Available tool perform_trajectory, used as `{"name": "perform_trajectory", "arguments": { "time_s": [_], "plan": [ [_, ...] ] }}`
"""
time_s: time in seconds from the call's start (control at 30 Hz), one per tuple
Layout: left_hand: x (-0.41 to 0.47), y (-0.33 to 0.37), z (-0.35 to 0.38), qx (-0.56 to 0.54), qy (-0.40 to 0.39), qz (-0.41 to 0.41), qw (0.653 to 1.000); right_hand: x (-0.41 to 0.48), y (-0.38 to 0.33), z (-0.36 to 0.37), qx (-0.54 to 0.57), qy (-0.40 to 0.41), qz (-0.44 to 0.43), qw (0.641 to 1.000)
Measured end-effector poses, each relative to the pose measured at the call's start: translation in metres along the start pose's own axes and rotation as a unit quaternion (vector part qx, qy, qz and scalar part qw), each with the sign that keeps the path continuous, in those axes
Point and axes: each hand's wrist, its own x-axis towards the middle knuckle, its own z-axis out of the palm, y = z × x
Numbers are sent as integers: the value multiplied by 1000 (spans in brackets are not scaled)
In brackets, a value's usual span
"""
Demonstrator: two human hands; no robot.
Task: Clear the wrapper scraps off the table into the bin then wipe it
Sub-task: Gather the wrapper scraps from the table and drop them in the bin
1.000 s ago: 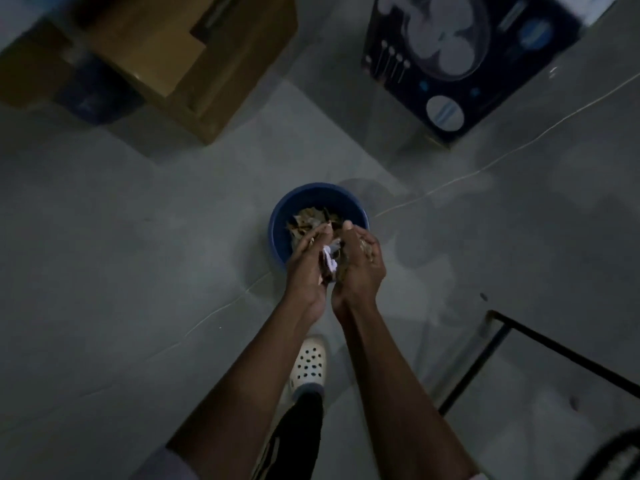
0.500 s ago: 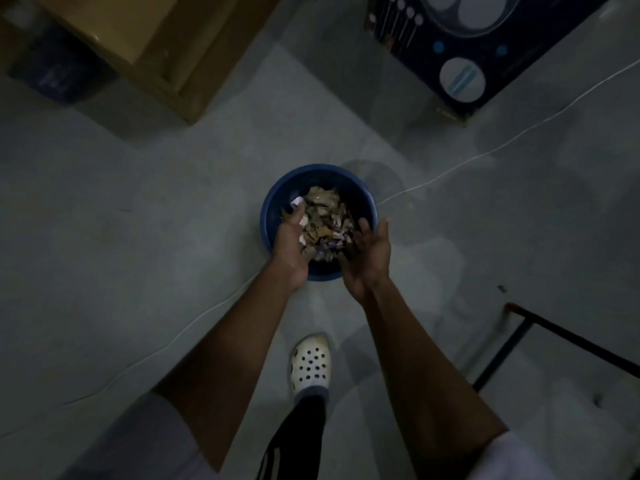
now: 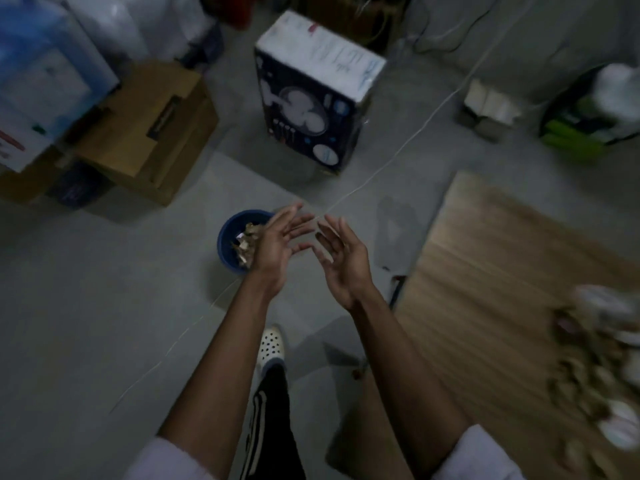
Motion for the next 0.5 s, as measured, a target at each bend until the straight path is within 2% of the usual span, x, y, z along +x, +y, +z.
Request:
{"name": "perform_trajectory", "arguments": {
  "time_s": [0.1, 0.17, 0.37, 0.5],
  "plan": [
    [-81, -13, 60, 68, 13, 47, 996, -97, -41, -56, -47, -8, -46, 998],
    [-133, -38, 104, 93, -5, 57, 994, -158, -61, -106, -59, 11, -74, 995],
    [-240, -134, 236, 165, -133, 9, 977, -284, -87, -266, -42, 102, -136, 984],
    [-277, -189, 289, 227, -174, -17, 958, -326, -89, -342, -48, 149, -178, 972]
  ]
}}
